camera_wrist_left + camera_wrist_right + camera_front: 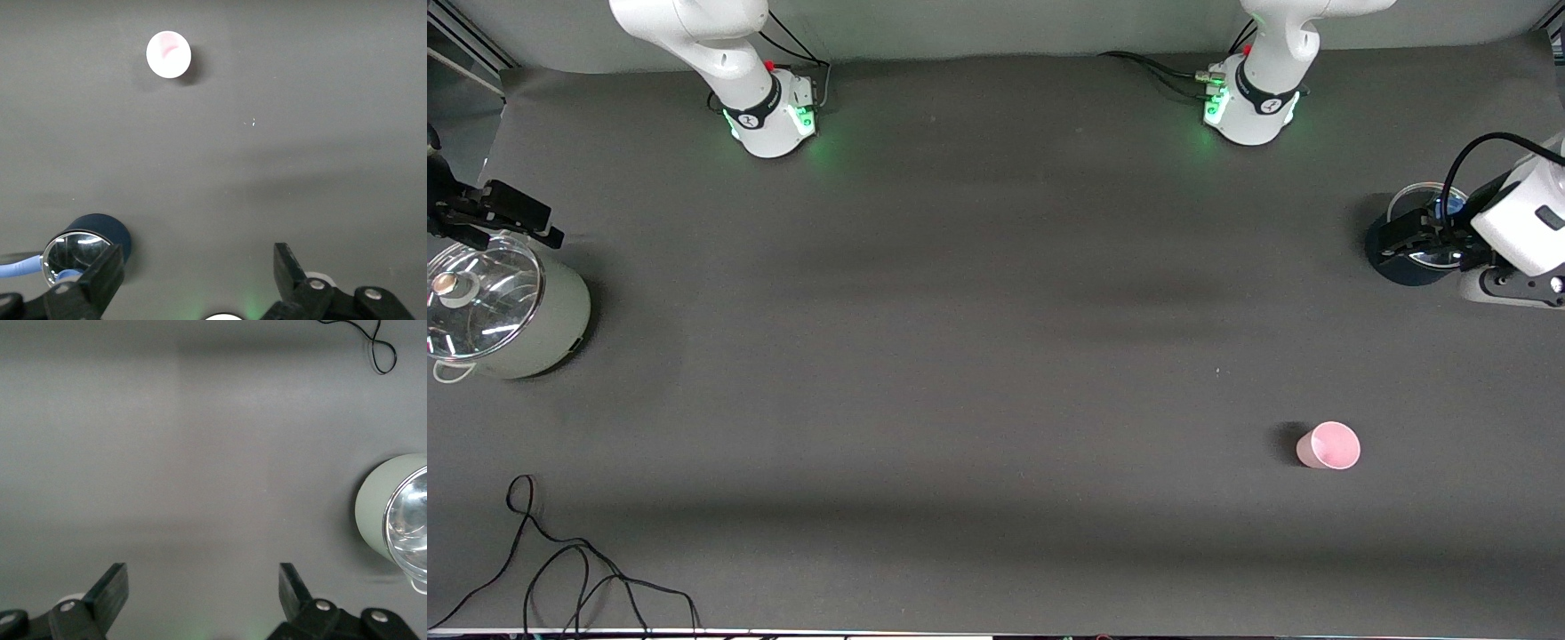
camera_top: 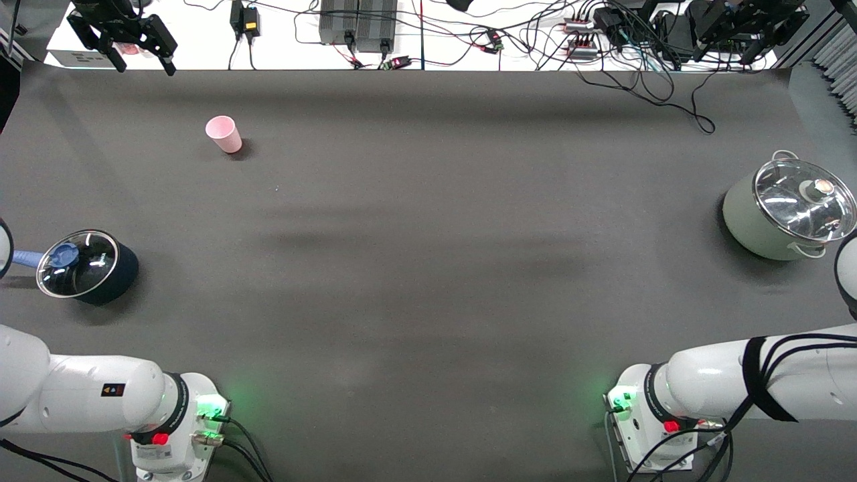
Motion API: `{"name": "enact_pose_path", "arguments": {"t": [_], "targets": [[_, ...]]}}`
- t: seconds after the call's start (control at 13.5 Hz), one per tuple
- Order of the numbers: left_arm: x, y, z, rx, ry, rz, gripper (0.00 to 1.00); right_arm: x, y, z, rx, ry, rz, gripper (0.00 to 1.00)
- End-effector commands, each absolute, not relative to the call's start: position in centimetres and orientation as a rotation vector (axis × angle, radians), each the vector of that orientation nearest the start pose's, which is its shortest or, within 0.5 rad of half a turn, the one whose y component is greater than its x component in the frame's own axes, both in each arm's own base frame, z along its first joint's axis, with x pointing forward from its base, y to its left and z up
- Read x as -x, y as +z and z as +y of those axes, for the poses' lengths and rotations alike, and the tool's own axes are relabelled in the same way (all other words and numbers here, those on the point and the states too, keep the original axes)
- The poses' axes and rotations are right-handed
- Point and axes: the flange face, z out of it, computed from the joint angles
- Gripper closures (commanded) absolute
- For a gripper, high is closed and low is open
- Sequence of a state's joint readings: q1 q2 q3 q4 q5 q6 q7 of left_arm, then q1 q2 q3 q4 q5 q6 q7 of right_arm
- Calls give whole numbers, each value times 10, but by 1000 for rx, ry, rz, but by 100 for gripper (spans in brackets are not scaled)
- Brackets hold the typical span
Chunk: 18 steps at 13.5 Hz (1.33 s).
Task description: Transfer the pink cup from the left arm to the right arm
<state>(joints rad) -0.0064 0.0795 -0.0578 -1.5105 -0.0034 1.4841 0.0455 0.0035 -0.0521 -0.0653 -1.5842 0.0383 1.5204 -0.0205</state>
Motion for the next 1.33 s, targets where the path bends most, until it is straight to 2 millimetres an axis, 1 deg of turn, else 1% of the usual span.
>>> {"name": "enact_pose_path", "arguments": {"t": [0.0,0.37,0.59,0.66,0.74,0.81,0.89,0.96,1.11,1.26], "targets": [[-566,606,-36,3135,152,164,0,-535,646,-27,3084,39,65,0],[-570,609,-30,3137,116,181,0,-535,645,-29,3083,44,60,0],[-578,613,-29,3133,94,194,0,-535,645,-28,3085,44,56,0],[-580,616,-26,3133,87,247,0,-535,645,-28,3085,44,56,0],[-583,616,-25,3125,79,381,0,-535,645,-29,3085,44,58,0],[-584,614,-17,3114,80,500,0,-535,644,-29,3085,48,58,0],[-587,610,-6,3105,83,629,0,-534,644,-29,3085,48,58,0],[-593,606,10,3092,82,736,0,-534,645,-29,3085,46,56,0],[-611,598,42,3103,36,957,0,-532,645,-29,3084,62,55,0],[-623,582,80,3126,-39,1186,0,-531,644,-29,3083,77,55,0]]}}
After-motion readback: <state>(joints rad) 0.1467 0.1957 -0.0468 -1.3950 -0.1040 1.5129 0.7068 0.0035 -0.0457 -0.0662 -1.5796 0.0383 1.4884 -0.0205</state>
